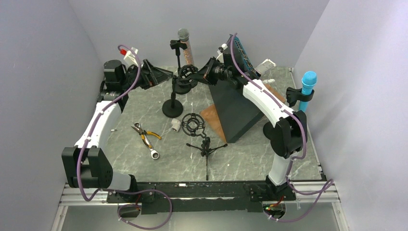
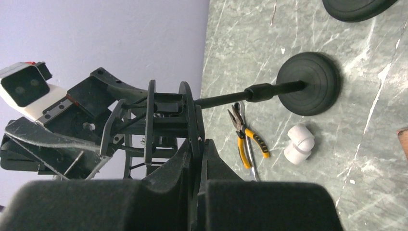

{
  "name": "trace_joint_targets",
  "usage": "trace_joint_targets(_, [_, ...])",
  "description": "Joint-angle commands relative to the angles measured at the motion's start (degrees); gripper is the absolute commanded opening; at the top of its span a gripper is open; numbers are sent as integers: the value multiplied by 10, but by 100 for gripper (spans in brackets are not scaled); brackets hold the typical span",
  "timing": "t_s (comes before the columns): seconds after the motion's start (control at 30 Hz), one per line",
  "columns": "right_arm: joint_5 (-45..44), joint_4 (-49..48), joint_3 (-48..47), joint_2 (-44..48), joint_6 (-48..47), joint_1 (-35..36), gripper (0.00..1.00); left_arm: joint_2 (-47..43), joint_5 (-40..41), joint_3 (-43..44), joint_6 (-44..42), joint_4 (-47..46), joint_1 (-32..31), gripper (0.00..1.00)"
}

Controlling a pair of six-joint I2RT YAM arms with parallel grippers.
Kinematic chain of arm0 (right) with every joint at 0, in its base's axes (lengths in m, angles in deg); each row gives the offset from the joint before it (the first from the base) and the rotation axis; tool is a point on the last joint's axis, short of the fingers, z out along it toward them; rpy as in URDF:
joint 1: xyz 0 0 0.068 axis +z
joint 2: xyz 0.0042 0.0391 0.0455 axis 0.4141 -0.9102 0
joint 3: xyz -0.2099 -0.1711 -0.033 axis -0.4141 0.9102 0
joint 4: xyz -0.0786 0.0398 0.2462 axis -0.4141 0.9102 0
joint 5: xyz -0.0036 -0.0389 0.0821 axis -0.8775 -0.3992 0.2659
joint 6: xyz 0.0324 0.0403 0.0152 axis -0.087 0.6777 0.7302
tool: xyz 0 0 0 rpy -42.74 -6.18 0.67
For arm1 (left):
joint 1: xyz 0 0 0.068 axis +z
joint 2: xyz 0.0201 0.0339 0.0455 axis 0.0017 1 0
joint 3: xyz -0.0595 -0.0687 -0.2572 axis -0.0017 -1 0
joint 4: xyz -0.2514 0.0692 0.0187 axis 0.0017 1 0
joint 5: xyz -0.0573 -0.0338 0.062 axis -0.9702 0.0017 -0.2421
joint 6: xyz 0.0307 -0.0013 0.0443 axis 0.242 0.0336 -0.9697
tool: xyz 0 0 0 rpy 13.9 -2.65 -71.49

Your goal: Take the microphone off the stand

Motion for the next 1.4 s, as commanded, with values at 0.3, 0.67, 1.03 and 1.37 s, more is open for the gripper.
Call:
trace_joint_targets(0.3, [1,146,-62,91,-73,4,0,-45,9,14,13,7,-30,99])
trace_joint_targets(0.67, [1,155,27,163,-69,6,2,-55,1,-18,9,9,-50,99])
trace_joint_targets(1.03, [24,148,50,149,-71,7,3,-80,11,-46,-5,17,-63,99])
trace_joint_targets(1.37, [28,149,42,128,-93,10,21,-34,-5,-38,-2,10,-63,99])
